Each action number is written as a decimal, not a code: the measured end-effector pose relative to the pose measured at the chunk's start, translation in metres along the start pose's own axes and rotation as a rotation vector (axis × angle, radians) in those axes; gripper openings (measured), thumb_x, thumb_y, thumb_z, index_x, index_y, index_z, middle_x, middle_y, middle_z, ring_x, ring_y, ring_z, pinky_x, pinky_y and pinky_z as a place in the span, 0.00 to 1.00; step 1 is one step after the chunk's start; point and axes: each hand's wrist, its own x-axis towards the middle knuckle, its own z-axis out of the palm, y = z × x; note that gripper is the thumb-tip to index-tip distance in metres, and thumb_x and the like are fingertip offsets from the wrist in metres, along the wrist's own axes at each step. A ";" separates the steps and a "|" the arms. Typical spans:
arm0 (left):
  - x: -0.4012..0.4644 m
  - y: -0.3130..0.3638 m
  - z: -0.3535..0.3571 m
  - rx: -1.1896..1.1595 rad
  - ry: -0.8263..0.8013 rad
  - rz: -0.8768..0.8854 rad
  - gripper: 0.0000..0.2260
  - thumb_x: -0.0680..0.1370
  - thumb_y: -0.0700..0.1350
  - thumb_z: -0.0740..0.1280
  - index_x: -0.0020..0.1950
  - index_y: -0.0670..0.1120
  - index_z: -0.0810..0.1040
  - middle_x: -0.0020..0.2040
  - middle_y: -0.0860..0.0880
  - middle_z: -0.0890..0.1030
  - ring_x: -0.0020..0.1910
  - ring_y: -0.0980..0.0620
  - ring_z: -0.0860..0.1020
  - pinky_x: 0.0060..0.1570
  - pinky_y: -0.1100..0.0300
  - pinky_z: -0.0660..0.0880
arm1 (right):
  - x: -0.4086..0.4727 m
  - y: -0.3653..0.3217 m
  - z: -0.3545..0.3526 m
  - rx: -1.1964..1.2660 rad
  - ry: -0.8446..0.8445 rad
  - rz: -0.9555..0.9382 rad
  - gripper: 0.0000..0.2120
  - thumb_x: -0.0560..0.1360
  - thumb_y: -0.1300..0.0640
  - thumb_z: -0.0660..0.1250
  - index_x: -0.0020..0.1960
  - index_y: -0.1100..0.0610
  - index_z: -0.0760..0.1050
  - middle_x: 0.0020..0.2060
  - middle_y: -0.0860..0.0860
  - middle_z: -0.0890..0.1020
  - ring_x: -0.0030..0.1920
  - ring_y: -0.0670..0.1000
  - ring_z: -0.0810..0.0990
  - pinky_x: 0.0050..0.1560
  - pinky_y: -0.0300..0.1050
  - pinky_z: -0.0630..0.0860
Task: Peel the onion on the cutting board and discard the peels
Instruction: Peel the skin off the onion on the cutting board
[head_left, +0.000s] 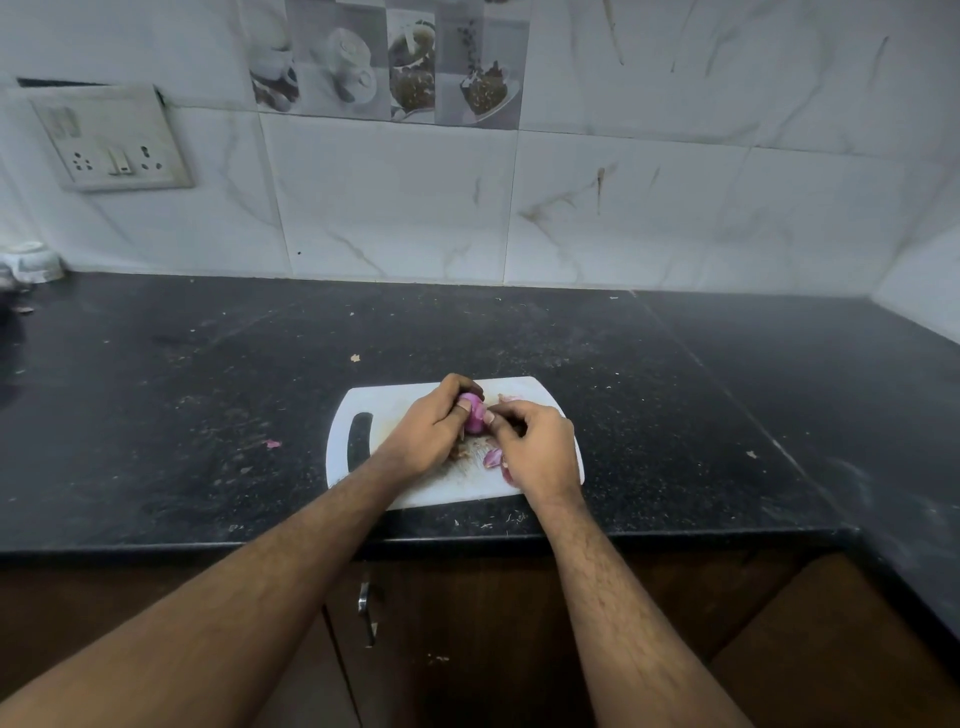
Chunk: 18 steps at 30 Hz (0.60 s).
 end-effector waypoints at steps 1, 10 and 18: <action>0.000 0.000 0.000 0.021 -0.002 0.009 0.07 0.87 0.45 0.58 0.61 0.49 0.75 0.44 0.53 0.81 0.33 0.64 0.76 0.37 0.64 0.74 | 0.000 0.000 -0.001 0.022 -0.002 0.013 0.07 0.79 0.48 0.73 0.53 0.49 0.87 0.31 0.48 0.87 0.26 0.54 0.85 0.30 0.56 0.84; 0.001 -0.001 0.000 0.100 -0.005 0.049 0.07 0.87 0.46 0.59 0.61 0.50 0.75 0.44 0.53 0.82 0.34 0.65 0.76 0.40 0.61 0.75 | -0.002 -0.001 -0.003 0.017 0.014 -0.004 0.06 0.78 0.52 0.75 0.53 0.50 0.88 0.29 0.46 0.86 0.23 0.45 0.81 0.28 0.47 0.83; -0.001 0.004 -0.001 0.065 -0.034 0.045 0.06 0.87 0.44 0.59 0.60 0.49 0.75 0.44 0.51 0.84 0.35 0.60 0.76 0.37 0.63 0.76 | 0.000 0.003 0.003 -0.089 0.055 -0.021 0.09 0.78 0.46 0.74 0.53 0.48 0.88 0.35 0.45 0.88 0.30 0.47 0.85 0.36 0.51 0.85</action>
